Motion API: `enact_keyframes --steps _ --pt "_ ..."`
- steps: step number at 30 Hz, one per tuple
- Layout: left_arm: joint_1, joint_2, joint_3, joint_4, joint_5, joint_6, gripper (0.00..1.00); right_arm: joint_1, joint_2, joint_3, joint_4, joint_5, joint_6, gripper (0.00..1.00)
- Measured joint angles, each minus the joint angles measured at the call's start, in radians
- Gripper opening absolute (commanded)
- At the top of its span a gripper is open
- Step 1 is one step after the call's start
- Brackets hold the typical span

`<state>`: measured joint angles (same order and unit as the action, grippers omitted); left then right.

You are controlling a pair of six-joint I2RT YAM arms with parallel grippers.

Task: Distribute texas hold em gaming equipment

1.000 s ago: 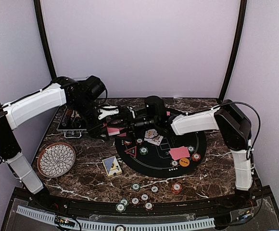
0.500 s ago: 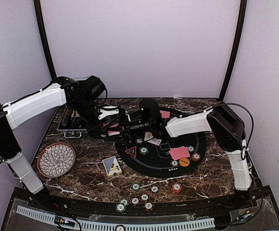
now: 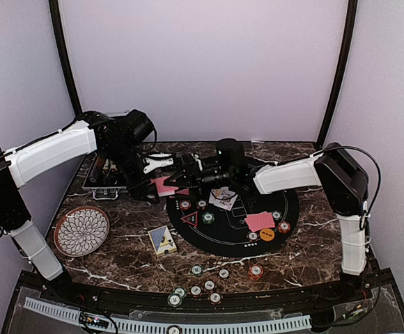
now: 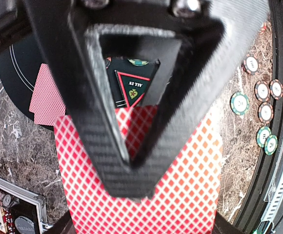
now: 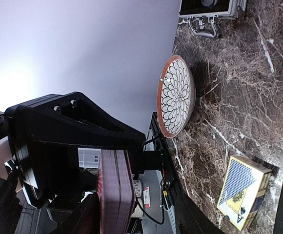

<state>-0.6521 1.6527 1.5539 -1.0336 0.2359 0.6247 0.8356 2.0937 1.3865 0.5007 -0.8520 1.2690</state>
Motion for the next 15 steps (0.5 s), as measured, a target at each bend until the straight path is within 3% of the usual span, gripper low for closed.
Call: enact_keyframes --steps 15 --pt "0.000 0.000 0.000 -0.001 0.000 0.000 0.00 -0.027 -0.090 -0.051 -0.056 0.011 -0.029 0.19"
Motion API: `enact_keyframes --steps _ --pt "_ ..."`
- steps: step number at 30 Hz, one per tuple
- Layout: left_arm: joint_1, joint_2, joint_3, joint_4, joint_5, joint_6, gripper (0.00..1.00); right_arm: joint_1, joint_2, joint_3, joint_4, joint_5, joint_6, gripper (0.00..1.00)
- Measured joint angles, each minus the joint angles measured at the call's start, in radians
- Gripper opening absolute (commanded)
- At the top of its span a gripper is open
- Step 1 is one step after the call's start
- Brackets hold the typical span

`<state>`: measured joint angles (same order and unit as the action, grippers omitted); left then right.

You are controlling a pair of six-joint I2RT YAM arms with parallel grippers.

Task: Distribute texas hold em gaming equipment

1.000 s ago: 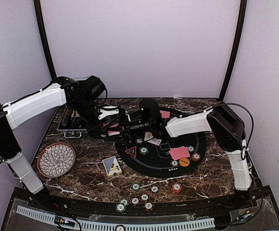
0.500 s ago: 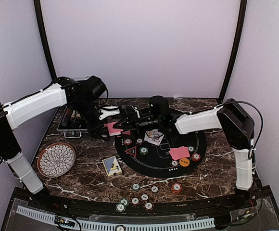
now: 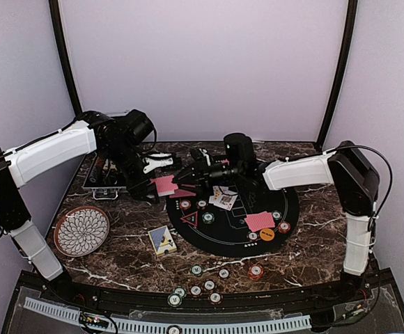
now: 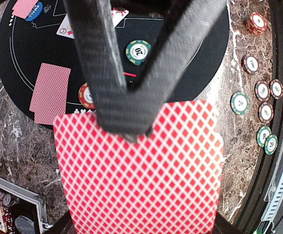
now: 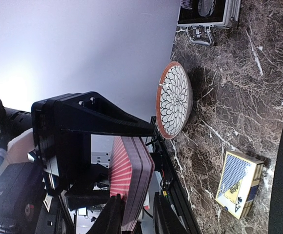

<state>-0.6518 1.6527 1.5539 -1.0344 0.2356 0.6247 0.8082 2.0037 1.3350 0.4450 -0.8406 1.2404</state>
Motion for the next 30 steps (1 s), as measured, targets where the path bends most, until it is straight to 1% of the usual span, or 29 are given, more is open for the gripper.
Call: enact_keyframes --steps 4,6,8,11,13,16,19,25,30 --pt "0.000 0.000 0.000 0.000 0.000 0.000 0.00 -0.011 -0.025 -0.025 0.002 0.000 0.012 0.13" --pt "0.000 0.000 0.000 0.000 0.000 0.000 0.00 -0.016 -0.036 -0.047 0.025 -0.001 0.037 0.14" --pt "0.000 0.000 0.000 0.000 0.000 0.000 0.00 -0.016 -0.042 -0.063 0.050 -0.002 0.060 0.26" --pt "0.000 0.000 0.000 0.000 0.000 0.000 0.00 -0.016 -0.044 -0.076 0.071 -0.002 0.085 0.37" --pt "0.002 0.000 0.000 0.000 0.000 0.000 0.00 -0.016 -0.045 -0.077 0.084 -0.004 0.095 0.46" --pt "0.002 0.000 0.000 0.000 -0.001 0.000 0.00 -0.013 -0.045 -0.076 0.080 -0.005 0.096 0.55" --pt "0.002 0.000 0.000 0.000 0.000 0.000 0.00 -0.006 -0.043 -0.071 0.061 0.000 0.084 0.59" --pt "0.002 0.000 0.002 0.000 0.000 0.000 0.00 0.025 0.004 0.007 0.031 -0.001 0.070 0.63" --pt "0.002 0.000 0.002 0.000 0.000 0.000 0.00 0.048 0.064 0.079 0.020 -0.002 0.070 0.63"
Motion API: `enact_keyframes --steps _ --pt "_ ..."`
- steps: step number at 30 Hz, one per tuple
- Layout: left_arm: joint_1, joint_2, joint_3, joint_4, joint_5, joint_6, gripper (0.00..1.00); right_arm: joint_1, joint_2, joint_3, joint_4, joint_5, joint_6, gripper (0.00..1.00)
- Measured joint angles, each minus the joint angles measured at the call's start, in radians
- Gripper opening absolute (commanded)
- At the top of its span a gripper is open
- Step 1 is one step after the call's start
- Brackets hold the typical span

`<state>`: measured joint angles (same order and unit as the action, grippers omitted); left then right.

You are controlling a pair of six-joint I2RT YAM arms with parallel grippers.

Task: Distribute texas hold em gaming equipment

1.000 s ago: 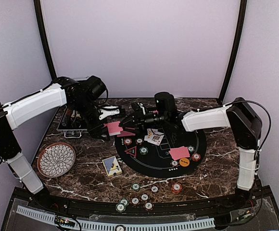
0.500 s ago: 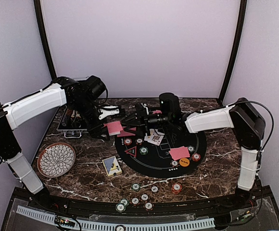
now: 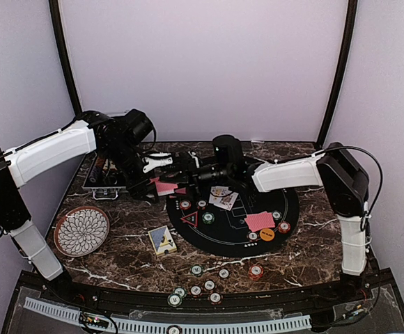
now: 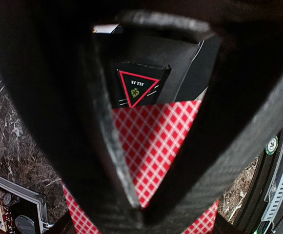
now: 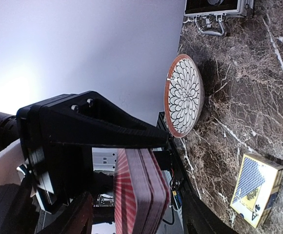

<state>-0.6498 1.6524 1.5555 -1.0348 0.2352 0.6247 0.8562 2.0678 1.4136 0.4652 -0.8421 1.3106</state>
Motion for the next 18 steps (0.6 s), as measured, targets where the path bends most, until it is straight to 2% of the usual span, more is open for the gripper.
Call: enact_keyframes --steps 7,13,18 --pt "0.000 0.000 0.000 0.000 0.000 0.000 0.00 0.016 0.067 0.071 -0.041 -0.003 -0.015 0.59" --pt "0.000 0.002 0.000 -0.008 -0.005 0.000 0.00 0.011 0.066 0.080 -0.098 0.006 -0.074 0.49" --pt "-0.001 0.003 0.000 -0.011 -0.007 0.000 0.00 -0.019 0.005 0.021 -0.127 0.017 -0.112 0.39"
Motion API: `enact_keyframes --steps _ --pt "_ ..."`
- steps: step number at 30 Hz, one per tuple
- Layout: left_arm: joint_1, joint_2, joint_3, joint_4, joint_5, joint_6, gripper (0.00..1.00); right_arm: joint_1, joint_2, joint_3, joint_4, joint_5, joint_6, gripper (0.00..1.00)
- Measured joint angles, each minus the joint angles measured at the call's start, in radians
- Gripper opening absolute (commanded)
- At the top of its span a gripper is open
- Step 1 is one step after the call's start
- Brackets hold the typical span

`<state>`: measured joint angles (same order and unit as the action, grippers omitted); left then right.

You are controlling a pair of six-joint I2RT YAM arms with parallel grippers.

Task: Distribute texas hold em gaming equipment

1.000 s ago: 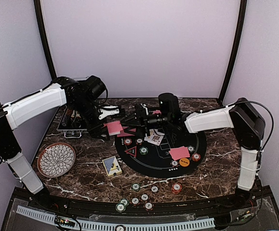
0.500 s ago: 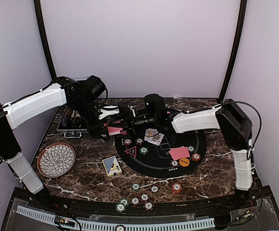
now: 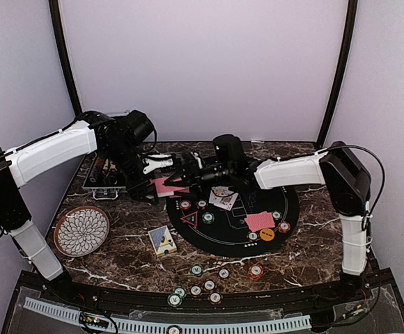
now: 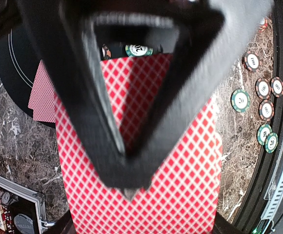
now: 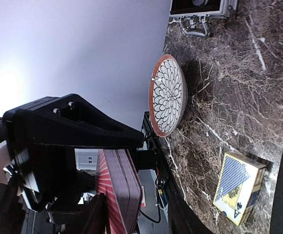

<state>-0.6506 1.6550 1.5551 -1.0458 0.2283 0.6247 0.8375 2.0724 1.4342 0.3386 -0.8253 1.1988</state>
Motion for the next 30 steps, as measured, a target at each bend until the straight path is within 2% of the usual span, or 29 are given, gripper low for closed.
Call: enact_keyframes --steps 6,11,27,30 --pt "0.000 0.000 0.000 0.000 0.000 0.000 0.00 -0.023 -0.050 -0.034 -0.043 0.011 -0.028 0.32" --pt "0.000 0.000 0.000 -0.001 0.000 0.000 0.00 -0.025 -0.069 -0.053 -0.038 0.011 -0.013 0.21" --pt "0.001 0.000 0.000 0.000 0.000 0.000 0.00 -0.058 -0.129 -0.180 0.189 -0.013 0.187 0.00" --pt "0.001 0.000 0.000 0.000 0.000 0.000 0.00 -0.061 -0.133 -0.185 0.202 -0.017 0.199 0.00"
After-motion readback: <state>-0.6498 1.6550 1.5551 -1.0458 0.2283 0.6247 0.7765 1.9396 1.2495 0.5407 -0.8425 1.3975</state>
